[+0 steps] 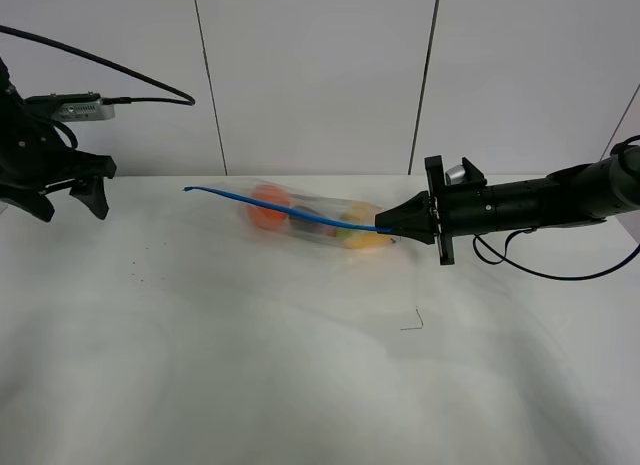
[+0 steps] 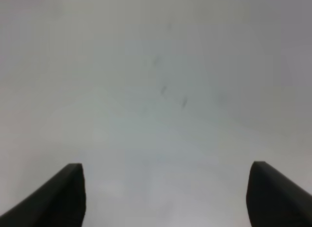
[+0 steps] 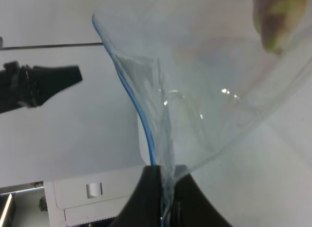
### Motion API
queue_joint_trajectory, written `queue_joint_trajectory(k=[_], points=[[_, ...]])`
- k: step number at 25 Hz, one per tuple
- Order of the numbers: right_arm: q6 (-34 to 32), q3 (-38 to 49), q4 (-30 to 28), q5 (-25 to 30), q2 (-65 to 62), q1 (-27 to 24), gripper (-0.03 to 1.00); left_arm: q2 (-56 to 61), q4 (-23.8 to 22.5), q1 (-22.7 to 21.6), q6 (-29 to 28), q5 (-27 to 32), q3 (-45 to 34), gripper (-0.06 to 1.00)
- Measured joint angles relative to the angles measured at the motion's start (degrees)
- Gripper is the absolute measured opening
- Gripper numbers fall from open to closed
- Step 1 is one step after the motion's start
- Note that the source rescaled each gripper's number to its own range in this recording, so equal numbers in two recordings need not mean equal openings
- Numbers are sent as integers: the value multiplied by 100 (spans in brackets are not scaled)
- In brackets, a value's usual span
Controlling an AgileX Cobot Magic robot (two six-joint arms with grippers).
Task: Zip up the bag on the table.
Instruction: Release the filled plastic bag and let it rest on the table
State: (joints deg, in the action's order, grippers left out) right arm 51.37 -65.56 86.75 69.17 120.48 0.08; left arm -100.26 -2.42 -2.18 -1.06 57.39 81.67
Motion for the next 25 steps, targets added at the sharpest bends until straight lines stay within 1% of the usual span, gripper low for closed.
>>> queue_joint_trajectory(k=[5,11,14,18,25], points=[[0,0,0,0,0,0,0,44,-29,0,-44,996,0,96],[0,0,0,0,0,0,0,304,132,0,-73,1009,-57,96],[0,0,0,0,0,0,0,673,199,0,218,1009,-329,96],[0,0,0,0,0,0,0,1424,328,0,418,1009,-1119,96],[-33,0,-9,0,0,0,0,2918,333,0,446,1009,-3141,96]])
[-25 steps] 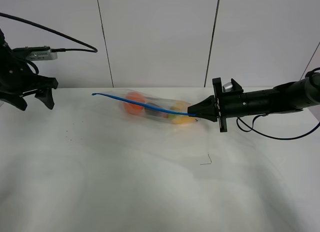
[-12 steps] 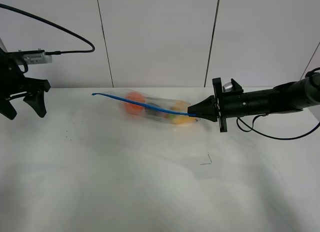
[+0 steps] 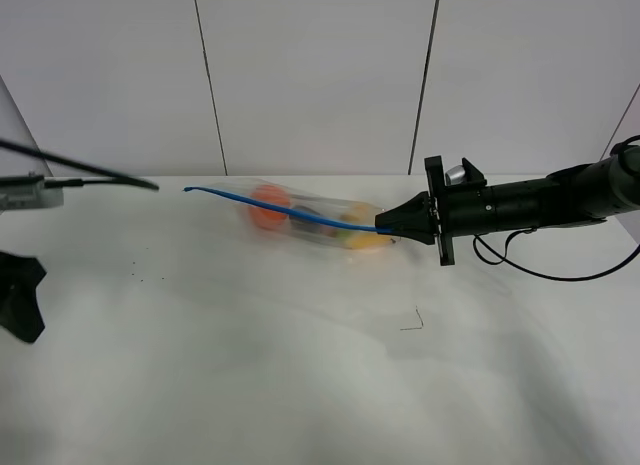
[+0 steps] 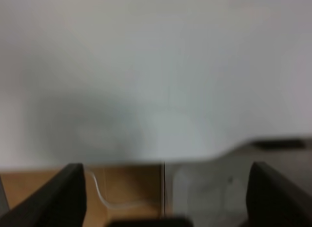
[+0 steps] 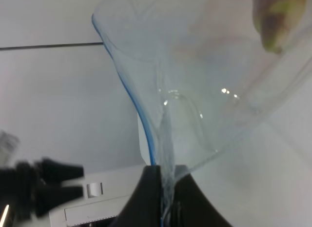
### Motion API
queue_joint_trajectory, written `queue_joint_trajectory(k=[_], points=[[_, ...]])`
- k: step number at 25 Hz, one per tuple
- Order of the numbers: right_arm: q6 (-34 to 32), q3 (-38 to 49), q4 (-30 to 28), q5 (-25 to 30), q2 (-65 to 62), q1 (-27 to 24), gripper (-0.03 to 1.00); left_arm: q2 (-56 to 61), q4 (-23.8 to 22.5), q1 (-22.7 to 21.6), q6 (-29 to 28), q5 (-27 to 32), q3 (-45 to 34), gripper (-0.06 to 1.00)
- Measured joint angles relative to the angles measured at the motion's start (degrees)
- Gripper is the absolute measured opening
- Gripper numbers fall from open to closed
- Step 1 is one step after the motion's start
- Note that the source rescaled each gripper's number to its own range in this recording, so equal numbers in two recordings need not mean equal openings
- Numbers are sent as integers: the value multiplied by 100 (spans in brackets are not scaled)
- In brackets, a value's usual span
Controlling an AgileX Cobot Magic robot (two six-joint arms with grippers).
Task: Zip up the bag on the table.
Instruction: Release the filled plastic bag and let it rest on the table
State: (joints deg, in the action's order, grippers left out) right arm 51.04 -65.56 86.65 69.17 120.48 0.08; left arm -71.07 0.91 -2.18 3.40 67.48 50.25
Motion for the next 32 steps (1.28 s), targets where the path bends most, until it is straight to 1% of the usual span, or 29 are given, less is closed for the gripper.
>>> queue_joint_trajectory(k=[3,6,8,9,11,18,28,31,32], points=[[-6,0,-54,0,0,0,0,688,0,0,6,-30,-850,96],[-6,0,-114,0,0,0,0,1376,0,0,11,-423,-1636,96],[-6,0,-170,0,0,0,0,1809,0,0,11,-600,-2014,96],[-6,0,-211,0,0,0,0,2033,-10,0,11,-593,-2091,96],[-10,0,-252,0,0,0,0,2442,-4,0,11,-719,-2124,96],[-10,0,-279,0,0,0,0,4024,0,0,11,-729,-2130,96],[-10,0,-276,0,0,0,0,6696,0,0,-21,-727,-2171,96],[-10,0,-270,0,0,0,0,7095,0,0,-32,-717,-2178,96],[-10,0,-270,0,0,0,2,7111,0,0,-32,-712,-2185,96]])
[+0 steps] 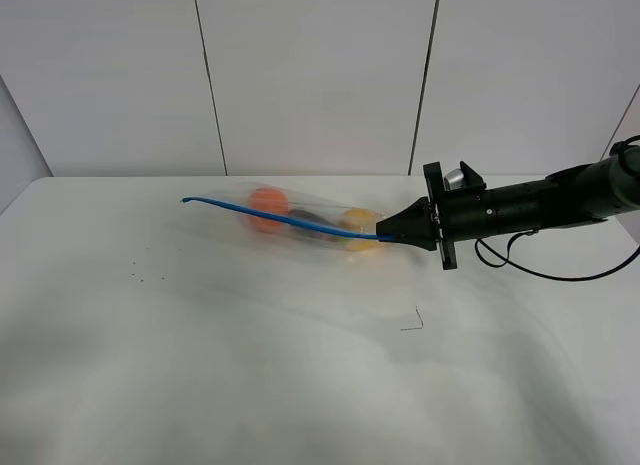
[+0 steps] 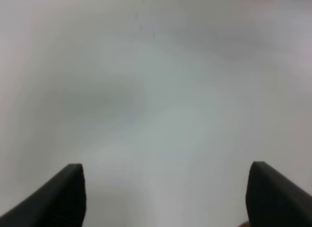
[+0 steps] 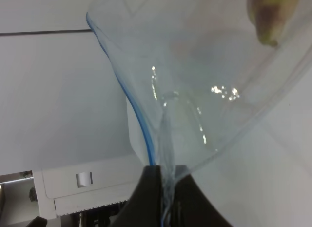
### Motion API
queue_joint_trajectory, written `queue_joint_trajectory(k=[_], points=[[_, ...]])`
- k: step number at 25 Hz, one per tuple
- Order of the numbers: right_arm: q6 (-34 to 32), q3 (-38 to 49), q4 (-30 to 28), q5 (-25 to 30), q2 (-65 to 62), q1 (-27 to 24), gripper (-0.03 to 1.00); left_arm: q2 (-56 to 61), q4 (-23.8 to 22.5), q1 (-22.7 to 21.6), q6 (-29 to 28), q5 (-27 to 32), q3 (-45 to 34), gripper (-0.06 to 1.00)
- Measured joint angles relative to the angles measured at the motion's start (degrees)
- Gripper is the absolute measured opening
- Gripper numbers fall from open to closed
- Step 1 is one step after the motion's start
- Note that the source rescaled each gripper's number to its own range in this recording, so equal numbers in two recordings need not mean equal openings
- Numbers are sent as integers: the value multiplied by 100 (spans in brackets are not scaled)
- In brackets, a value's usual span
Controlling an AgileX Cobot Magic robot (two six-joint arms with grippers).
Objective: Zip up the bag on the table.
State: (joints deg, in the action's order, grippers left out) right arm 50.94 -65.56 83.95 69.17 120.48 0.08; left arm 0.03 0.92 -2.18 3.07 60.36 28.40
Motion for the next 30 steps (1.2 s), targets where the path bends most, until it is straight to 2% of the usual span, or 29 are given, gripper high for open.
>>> queue_joint_trajectory(k=[3,8,11,14,18,21,23,26,30], points=[[-73,0,0,0,0,0,17,26,0,0,-11,-5,0,96],[-133,0,-20,0,0,0,60,26,0,0,-20,-5,0,96],[-206,0,-122,-52,0,0,74,26,0,0,-24,-5,0,96],[-491,-72,-535,-192,0,0,78,26,0,80,-24,-5,0,96],[-1181,-597,-1725,-315,0,0,79,26,0,342,-24,-5,0,96],[-1942,-1122,-2705,-315,0,0,80,26,0,350,-24,-5,0,96],[-2523,-1546,-3467,-281,0,0,80,26,0,350,-24,-5,0,96],[-3412,-2264,-4933,-73,0,0,80,26,0,350,-24,-5,0,96],[-4158,-2896,-6566,-34,-130,0,80,26,0,350,-24,-5,0,96]])
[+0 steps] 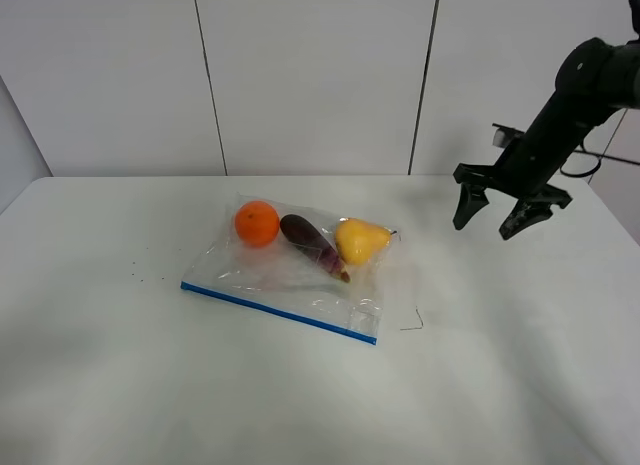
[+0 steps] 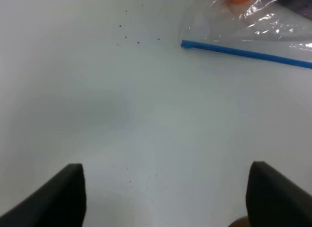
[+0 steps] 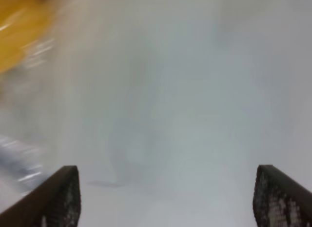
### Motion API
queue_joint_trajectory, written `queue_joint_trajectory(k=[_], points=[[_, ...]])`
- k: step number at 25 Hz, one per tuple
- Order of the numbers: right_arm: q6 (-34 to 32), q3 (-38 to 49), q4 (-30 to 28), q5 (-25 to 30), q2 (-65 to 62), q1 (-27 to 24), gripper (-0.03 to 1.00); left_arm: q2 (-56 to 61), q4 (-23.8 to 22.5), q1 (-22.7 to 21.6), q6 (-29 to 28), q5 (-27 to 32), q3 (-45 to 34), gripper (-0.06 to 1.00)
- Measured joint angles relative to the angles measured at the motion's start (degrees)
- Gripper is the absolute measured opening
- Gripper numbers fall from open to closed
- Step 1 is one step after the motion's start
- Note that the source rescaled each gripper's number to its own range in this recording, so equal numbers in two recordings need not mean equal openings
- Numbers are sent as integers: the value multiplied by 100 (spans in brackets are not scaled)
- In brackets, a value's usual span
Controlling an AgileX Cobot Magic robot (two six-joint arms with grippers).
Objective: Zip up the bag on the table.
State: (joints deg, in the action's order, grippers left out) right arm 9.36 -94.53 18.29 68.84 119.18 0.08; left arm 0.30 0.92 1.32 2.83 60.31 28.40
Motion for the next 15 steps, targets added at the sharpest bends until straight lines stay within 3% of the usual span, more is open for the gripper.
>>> queue_joint_trajectory(k=[7,12,15], points=[[-266,-110,-1142,62,-708,0,80,0,0,0,0,0,0,96],[-408,490,-1278,62,-1537,0,80,0,0,0,0,0,0,96],[-426,1279,-1284,62,-2268,0,80,0,0,0,0,0,0,96]])
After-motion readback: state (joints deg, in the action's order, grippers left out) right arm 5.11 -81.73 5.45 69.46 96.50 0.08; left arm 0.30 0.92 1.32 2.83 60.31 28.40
